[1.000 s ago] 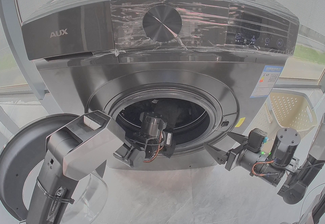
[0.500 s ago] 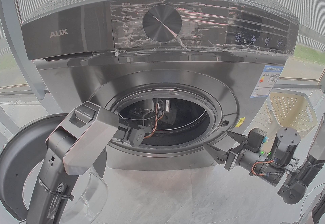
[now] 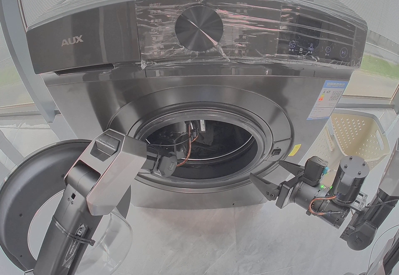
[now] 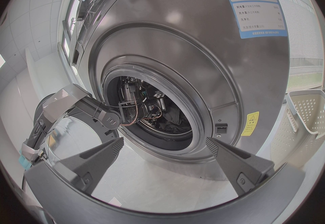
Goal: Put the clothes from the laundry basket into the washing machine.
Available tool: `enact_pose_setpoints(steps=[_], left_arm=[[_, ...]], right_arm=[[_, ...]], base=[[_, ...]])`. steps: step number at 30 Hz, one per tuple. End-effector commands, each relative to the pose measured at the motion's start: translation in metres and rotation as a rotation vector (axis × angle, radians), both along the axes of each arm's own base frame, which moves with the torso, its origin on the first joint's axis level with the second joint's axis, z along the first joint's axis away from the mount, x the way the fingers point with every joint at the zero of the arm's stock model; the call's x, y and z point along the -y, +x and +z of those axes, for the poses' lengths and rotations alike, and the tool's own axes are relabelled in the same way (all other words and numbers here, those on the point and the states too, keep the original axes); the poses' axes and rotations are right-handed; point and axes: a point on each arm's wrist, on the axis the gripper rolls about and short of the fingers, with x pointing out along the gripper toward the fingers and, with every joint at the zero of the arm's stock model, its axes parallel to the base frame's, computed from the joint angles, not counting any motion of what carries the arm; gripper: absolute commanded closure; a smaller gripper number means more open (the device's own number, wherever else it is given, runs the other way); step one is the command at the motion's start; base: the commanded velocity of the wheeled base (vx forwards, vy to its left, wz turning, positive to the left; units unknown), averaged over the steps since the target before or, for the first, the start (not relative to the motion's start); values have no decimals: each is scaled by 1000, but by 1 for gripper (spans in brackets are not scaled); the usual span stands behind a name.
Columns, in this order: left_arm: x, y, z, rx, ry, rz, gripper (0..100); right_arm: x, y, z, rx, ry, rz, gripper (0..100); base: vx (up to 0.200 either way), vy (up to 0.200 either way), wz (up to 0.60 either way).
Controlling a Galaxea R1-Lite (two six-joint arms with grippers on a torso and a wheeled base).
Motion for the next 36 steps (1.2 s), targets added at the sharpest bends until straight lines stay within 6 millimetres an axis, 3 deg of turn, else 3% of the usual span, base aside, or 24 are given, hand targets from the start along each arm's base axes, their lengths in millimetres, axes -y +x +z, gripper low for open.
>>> enact_pose_setpoints(steps=[1, 8, 12, 16, 17, 18, 19, 21, 23, 27, 28, 36], left_arm=[[0, 0, -1, -3, -6, 1, 0], [5, -8, -1, -35, -14, -14, 0], [11, -25, -5, -81, 11, -39, 0], [19, -57, -3, -136, 46, -85, 0], [19, -57, -3, -136, 46, -85, 0], [22, -73, -7, -168, 68, -108, 0], [22, -73, -7, -168, 68, -108, 0], [26, -97, -15, -201, 93, -142, 0], [26, -103, -16, -207, 98, -149, 0], [23, -136, -20, -258, 140, -188, 0], [23, -136, -20, -258, 140, -188, 0], [21, -193, -5, -278, 165, -272, 0]], right_arm=[[0, 0, 1, 2, 2, 1, 0], [0, -1, 2, 4, 4, 2, 0], [0, -1, 2, 6, 4, 2, 0], [1, -3, 3, 9, 7, 4, 0], [1, -3, 3, 9, 7, 4, 0], [1, -3, 3, 8, 6, 4, 0], [1, -3, 3, 8, 6, 4, 0], [1, -4, 2, 3, 3, 5, 0], [1, -4, 2, 3, 3, 7, 0], [2, -6, 4, 7, 6, 8, 0], [2, -6, 4, 7, 6, 8, 0], [2, -6, 4, 5, 5, 11, 0]], base=[[0, 0, 0], [0, 0, 0], [0, 0, 0], [0, 0, 0], [0, 0, 0], [0, 0, 0], [0, 0, 0], [0, 0, 0], [0, 0, 0], [0, 0, 0], [0, 0, 0], [0, 0, 0]])
